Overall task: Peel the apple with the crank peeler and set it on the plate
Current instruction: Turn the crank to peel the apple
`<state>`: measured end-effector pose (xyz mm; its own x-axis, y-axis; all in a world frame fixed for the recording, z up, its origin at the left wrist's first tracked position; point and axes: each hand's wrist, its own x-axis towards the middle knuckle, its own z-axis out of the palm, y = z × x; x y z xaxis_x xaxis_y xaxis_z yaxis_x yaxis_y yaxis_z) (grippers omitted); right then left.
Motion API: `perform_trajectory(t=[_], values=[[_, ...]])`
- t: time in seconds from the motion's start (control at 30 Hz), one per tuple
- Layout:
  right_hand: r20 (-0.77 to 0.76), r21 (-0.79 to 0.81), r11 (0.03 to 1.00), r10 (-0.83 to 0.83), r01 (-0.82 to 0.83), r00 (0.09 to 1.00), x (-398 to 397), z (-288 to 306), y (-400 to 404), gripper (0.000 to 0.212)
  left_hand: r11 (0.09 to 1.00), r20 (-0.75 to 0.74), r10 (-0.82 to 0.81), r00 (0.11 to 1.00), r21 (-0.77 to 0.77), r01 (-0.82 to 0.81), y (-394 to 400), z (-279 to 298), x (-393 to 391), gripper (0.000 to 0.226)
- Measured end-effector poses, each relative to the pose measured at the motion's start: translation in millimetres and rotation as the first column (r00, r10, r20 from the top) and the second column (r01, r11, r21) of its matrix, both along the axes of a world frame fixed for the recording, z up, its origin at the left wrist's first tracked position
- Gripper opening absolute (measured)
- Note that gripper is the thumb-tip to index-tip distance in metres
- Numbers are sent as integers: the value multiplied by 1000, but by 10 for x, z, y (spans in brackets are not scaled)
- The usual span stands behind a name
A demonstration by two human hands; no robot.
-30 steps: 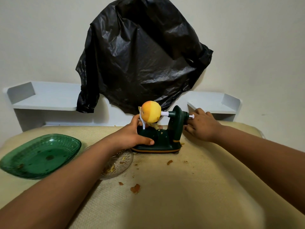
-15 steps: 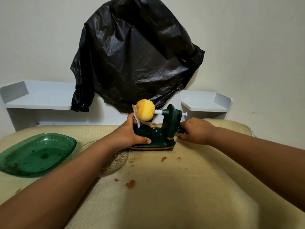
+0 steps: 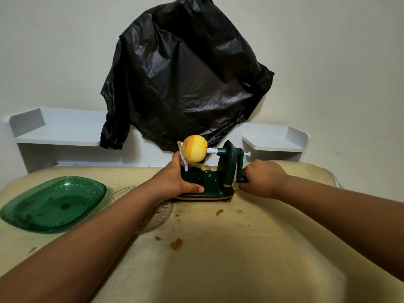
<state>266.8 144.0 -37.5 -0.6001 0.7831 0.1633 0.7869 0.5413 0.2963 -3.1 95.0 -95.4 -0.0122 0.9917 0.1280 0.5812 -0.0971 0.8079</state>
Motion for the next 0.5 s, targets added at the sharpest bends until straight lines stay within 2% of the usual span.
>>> perform_trajectory(t=[0.3,0.5], values=[[16,151,987,56,-57,998,147,183,-173,36,1000,-7,11,1000,0,-11,19,-14,-12,116],[-36,264,962,84,-71,996,174,413,-256,40,1000,-25,9,1000,-17,-9,26,-23,-21,124]])
